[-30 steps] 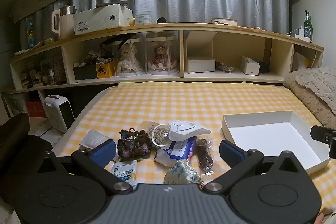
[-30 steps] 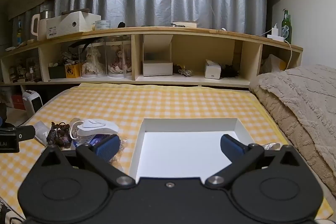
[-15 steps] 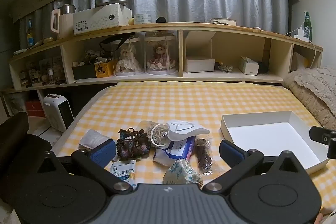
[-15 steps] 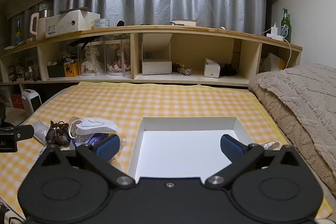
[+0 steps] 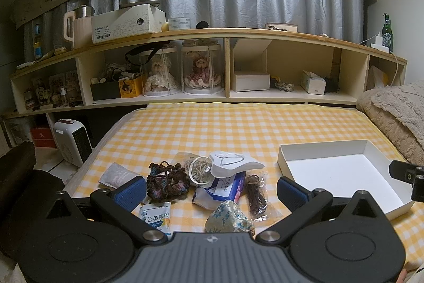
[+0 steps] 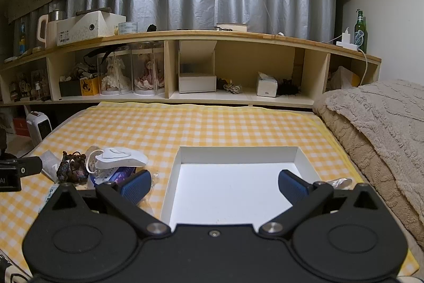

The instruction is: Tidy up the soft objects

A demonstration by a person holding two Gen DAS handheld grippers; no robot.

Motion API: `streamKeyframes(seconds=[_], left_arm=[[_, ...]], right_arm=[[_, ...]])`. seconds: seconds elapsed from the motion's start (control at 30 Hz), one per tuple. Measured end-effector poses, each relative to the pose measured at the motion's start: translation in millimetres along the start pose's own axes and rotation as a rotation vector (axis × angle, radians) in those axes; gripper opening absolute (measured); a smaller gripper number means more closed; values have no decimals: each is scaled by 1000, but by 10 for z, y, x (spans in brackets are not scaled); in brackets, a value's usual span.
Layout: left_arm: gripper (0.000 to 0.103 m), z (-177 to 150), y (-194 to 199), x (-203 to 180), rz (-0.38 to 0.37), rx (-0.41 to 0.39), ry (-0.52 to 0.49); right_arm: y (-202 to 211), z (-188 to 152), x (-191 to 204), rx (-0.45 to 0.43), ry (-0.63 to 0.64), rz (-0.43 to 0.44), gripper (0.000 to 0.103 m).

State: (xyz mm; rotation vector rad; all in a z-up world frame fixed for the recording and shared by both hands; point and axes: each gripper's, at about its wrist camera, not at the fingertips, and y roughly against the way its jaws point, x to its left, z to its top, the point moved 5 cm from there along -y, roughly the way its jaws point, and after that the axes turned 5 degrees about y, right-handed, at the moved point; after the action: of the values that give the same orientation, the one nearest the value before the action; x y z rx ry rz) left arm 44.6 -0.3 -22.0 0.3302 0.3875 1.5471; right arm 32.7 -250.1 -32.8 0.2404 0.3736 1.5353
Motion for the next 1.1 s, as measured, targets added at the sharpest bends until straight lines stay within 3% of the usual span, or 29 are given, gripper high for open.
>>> streamKeyframes(seconds=[1.1], left_arm=[[103, -71, -6, -60, -1, 5, 4]], right_arm=[[-11, -17, -5, 6, 2, -1, 103]])
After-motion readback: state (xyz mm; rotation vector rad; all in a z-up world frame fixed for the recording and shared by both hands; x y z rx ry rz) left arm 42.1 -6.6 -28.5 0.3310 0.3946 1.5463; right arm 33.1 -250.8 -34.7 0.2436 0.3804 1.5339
